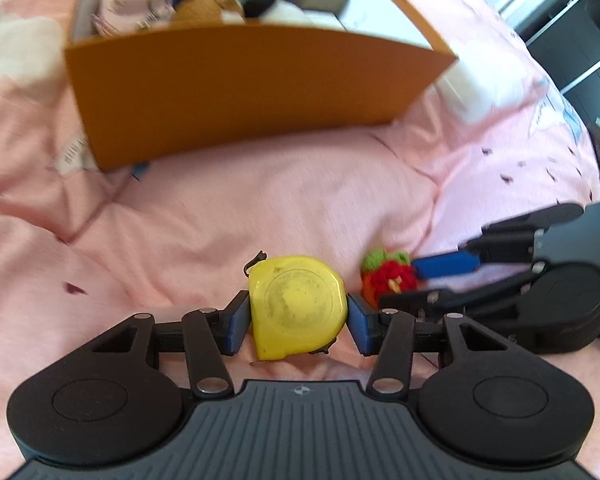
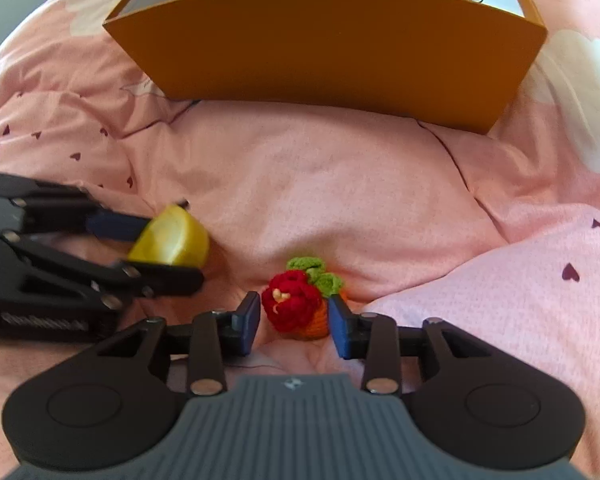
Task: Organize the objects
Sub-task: 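Grasp the yellow tape measure with the left gripper while the right grasps the crocheted fruit, then lift and carry the tape measure and crocheted fruit over the orange box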
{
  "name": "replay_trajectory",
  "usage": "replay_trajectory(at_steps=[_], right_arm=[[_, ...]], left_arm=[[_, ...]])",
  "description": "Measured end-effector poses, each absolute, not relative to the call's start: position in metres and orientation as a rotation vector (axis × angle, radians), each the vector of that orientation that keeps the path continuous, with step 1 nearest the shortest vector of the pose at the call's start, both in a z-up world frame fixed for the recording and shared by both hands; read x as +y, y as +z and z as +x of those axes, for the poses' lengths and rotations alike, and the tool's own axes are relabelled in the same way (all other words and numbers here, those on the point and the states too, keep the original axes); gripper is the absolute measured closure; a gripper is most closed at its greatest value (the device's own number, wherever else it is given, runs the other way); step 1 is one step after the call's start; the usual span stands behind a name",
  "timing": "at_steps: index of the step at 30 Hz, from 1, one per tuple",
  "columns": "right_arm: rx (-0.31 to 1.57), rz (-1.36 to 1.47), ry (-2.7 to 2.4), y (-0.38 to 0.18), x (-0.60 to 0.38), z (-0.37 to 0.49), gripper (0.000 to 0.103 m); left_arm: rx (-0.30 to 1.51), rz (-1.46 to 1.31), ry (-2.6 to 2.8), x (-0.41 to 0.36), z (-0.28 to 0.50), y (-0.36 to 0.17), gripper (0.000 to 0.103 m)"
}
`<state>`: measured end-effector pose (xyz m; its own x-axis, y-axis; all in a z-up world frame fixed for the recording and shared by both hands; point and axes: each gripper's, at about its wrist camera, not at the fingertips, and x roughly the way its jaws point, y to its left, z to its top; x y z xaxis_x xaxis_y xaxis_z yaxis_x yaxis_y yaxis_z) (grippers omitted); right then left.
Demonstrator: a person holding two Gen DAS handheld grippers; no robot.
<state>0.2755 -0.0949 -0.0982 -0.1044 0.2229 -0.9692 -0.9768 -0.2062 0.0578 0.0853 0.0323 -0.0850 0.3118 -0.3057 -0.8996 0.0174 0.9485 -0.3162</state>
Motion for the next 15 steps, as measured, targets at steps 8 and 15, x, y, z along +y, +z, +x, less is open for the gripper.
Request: replay_trajectory(at_steps=[8,15], right_arm=[[0.909,-1.249,1.484,-0.118,-0.089,0.264,0.051],[0.916,-1.218,1.461,-0.121,-0.089,0.273,0.062]], left_arm=[[1.199,-0.266,-0.163,0.043,0.087,-0.078,0.045],[1.189,-0.27,-0.163,0.041,0.089,-0.078,0.045]])
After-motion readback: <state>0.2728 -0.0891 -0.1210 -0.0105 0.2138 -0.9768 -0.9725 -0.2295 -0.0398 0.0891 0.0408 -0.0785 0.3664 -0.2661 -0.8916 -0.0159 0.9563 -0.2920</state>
